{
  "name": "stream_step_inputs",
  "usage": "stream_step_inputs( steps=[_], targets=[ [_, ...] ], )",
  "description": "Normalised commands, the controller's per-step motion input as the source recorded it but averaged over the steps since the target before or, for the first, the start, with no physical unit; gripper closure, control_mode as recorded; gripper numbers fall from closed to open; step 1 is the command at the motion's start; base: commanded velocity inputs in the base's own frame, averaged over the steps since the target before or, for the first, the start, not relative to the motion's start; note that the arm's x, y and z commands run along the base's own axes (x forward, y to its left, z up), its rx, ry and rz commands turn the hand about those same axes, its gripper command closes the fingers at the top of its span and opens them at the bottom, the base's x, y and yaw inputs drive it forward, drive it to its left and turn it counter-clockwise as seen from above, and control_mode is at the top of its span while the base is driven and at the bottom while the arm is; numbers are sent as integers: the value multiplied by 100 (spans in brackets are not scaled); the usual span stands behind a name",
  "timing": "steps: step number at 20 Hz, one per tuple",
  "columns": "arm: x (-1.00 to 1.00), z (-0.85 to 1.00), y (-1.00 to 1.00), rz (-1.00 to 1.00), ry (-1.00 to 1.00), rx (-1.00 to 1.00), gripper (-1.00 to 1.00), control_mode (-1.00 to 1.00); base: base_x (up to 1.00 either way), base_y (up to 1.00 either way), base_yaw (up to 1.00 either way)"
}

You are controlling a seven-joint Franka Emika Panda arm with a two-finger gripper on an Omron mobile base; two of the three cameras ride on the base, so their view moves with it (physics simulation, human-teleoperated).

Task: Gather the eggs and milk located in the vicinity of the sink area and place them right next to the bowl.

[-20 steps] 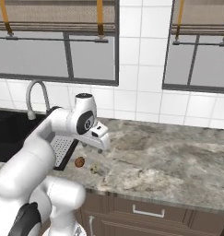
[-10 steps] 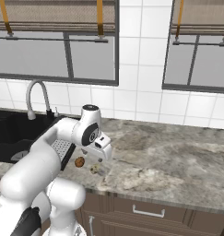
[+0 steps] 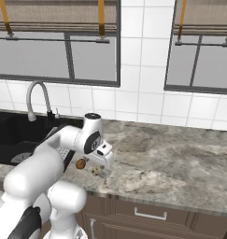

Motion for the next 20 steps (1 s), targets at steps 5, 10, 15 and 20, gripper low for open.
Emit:
stream_step_inputs(
  steps=[5, 10, 15, 20],
  targets=[
    [0, -26, 0, 1, 3, 0, -100, -100, 0, 0, 0],
    [0, -30, 0, 0, 3, 0, -100, -100, 0, 0, 0],
    [9, -6, 0, 0, 0, 0, -100, -100, 0, 0, 0],
    [13, 0, -4, 0, 0, 0, -100, -100, 0, 0, 0]
  ],
)
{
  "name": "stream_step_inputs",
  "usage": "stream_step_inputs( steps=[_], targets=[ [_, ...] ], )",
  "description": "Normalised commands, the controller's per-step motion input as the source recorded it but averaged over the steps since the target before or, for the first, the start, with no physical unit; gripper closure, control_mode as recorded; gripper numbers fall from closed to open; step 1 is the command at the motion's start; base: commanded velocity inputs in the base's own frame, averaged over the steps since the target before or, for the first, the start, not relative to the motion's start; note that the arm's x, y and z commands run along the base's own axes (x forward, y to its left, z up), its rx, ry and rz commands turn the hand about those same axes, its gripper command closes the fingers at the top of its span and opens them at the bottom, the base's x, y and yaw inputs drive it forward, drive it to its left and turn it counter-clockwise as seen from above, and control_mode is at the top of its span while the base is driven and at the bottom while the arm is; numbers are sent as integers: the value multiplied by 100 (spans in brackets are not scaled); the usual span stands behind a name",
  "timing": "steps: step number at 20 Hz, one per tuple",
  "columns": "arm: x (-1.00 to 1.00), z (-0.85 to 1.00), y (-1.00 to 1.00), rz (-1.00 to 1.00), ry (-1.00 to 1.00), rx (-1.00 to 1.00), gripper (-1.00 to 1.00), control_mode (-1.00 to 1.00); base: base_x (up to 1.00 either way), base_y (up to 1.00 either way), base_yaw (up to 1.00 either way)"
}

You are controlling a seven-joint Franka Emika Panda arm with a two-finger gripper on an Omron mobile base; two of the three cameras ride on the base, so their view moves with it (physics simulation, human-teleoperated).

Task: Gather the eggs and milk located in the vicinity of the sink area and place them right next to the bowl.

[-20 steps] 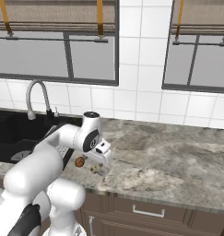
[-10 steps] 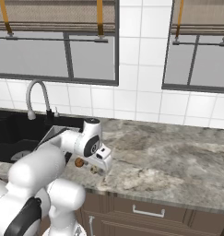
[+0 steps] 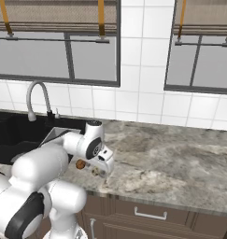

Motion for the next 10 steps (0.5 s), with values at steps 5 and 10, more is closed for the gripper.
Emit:
stream_step_inputs(
  steps=[5, 10],
  targets=[
    [2, 0, -1, 0, 0, 0, -100, -100, 0, 0, 0],
    [-2, -11, 0, 0, 0, 0, -100, -100, 0, 0, 0]
  ],
)
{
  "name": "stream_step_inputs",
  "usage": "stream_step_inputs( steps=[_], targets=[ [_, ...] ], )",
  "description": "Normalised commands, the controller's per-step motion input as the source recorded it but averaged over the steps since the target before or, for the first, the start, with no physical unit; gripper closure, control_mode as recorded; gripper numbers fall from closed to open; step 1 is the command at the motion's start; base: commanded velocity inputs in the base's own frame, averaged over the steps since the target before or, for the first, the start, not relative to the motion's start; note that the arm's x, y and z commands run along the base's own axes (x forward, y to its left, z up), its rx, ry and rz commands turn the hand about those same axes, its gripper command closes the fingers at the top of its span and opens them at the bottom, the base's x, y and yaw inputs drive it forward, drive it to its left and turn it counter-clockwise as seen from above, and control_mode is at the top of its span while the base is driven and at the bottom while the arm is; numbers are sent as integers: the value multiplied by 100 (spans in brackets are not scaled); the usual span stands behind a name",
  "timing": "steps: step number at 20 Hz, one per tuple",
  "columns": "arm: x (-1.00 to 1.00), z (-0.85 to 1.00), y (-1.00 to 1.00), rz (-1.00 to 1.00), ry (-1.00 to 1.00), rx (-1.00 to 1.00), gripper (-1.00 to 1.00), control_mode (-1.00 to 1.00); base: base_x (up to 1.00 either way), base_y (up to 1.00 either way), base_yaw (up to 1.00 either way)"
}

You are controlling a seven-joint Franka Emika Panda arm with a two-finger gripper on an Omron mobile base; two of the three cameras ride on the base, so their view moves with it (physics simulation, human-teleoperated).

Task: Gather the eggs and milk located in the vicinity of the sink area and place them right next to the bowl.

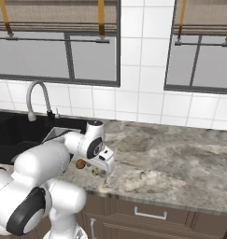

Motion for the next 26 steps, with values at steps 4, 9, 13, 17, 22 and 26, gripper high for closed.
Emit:
stream_step_inputs(
  steps=[4, 9, 13, 17, 22, 26],
  targets=[
    [0, -26, 0, 0, 0, 0, -100, -100, 0, 0, 0],
    [0, -27, 0, 0, 0, 0, -100, -100, 0, 0, 0],
    [0, -3, 0, 0, 0, 0, -100, -100, 0, 0, 0],
    [0, 0, 0, 0, 0, 0, 100, -100, 0, 0, 0],
    [0, 0, 0, 0, 0, 0, 100, -100, 0, 0, 0],
    [-39, 45, 0, 5, -12, 8, 100, -100, 0, 0, 0]
  ],
)
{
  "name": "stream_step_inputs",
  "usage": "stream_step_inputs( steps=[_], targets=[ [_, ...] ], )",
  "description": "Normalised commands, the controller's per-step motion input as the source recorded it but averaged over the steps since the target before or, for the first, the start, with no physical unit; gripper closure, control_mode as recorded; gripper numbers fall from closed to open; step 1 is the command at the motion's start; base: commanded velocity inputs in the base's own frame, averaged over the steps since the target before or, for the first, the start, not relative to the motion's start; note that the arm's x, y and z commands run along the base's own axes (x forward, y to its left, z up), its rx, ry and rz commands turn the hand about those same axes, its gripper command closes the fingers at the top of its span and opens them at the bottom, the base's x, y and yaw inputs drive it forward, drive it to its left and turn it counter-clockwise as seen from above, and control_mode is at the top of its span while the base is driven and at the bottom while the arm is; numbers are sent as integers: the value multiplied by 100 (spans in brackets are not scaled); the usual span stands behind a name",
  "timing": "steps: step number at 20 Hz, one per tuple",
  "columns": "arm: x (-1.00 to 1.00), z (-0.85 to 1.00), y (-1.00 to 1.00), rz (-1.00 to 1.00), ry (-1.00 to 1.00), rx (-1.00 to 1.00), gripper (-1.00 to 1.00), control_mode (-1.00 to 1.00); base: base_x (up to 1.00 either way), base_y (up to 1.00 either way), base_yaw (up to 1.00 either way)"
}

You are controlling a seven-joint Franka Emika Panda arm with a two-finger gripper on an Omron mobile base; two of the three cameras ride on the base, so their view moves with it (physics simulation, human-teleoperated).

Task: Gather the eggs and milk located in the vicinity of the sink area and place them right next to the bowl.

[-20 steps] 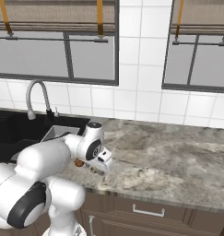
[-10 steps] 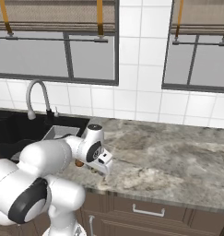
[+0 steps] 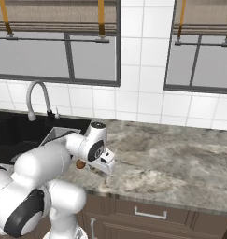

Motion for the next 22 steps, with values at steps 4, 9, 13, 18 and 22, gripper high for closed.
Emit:
stream_step_inputs(
  steps=[4, 9, 13, 18, 22],
  targets=[
    [-59, 94, -1, 13, -11, 11, 100, -100, 0, 0, 0],
    [-54, 95, 2, 12, -5, 4, 100, -100, 0, 0, 0],
    [-48, 72, 21, 5, 0, 0, 100, -100, 0, 0, 0],
    [-38, 44, 28, 0, 0, -3, 100, -100, 0, 0, 0],
    [-15, 19, 9, 0, 0, -6, 100, -100, 0, 0, 0]
  ],
)
